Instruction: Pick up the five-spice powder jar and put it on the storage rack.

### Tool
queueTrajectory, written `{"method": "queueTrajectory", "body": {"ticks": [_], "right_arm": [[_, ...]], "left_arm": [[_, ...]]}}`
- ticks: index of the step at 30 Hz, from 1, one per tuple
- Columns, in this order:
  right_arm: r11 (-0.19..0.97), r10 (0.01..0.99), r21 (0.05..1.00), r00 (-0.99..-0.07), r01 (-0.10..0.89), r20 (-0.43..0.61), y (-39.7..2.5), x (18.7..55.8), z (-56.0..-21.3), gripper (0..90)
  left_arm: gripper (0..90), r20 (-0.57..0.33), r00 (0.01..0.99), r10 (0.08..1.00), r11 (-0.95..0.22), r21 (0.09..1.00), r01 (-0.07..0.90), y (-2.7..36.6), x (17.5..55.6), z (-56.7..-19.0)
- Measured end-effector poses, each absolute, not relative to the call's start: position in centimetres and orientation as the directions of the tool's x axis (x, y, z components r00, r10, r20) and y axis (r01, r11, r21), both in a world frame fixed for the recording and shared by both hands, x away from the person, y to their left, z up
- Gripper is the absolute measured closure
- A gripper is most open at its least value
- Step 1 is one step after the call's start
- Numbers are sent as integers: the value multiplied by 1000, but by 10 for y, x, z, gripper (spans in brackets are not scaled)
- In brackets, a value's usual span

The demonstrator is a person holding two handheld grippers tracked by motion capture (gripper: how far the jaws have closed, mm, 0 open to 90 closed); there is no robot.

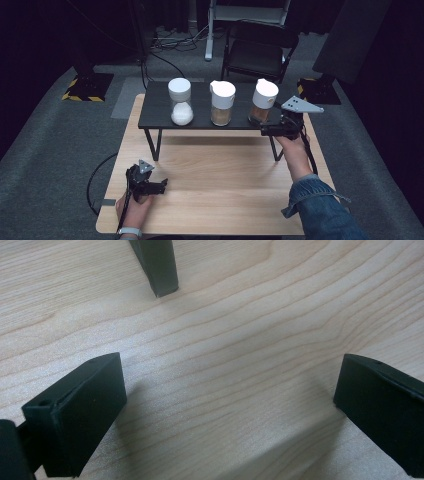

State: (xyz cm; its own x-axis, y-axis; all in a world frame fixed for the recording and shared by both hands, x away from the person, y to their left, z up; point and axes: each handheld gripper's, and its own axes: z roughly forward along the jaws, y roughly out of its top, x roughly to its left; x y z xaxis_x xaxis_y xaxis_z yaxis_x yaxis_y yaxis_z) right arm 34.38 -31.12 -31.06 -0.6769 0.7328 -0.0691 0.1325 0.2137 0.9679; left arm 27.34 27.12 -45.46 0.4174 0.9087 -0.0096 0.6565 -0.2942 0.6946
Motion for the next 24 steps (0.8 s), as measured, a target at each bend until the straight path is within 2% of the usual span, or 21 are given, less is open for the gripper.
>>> {"method": "queueTrajectory", "body": {"ticks": [14,24], "right_arm": [[177,731,978,-680,113,-54,-335,315,-318,14],[191,735,970,-677,148,-41,-346,299,-336,14]], "left_arm": [[1,-8,420,908,-297,695,655,271,275,-455],[1,-8,420,907,-298,695,655,272,275,-455]]}}
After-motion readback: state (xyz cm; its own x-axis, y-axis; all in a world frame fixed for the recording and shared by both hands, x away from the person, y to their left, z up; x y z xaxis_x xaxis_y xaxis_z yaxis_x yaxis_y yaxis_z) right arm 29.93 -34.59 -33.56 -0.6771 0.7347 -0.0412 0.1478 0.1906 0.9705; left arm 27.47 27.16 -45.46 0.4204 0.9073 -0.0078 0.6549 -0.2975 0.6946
